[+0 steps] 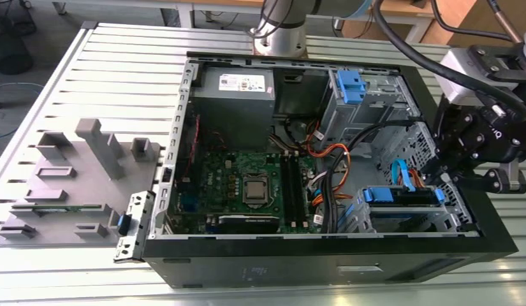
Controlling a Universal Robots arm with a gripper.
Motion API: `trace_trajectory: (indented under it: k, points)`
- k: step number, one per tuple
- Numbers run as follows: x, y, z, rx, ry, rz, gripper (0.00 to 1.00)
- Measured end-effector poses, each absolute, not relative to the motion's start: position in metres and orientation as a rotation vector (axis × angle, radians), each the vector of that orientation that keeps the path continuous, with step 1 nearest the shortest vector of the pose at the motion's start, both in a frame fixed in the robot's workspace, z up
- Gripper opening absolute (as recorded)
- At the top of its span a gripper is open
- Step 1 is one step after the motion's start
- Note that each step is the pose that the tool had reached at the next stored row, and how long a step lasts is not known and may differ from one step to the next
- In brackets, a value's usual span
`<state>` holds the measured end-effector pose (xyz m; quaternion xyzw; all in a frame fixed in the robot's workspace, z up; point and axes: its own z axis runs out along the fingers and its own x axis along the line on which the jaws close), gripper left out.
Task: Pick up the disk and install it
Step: 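Insert the second disk wire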
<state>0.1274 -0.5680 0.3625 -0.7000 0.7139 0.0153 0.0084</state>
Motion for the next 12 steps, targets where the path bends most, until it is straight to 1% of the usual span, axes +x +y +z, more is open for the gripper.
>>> trace_trajectory:
  k: [12]
  points:
    - [0.1186, -0.5680, 0.3625, -2.187, 2.231, 0.047, 0.24]
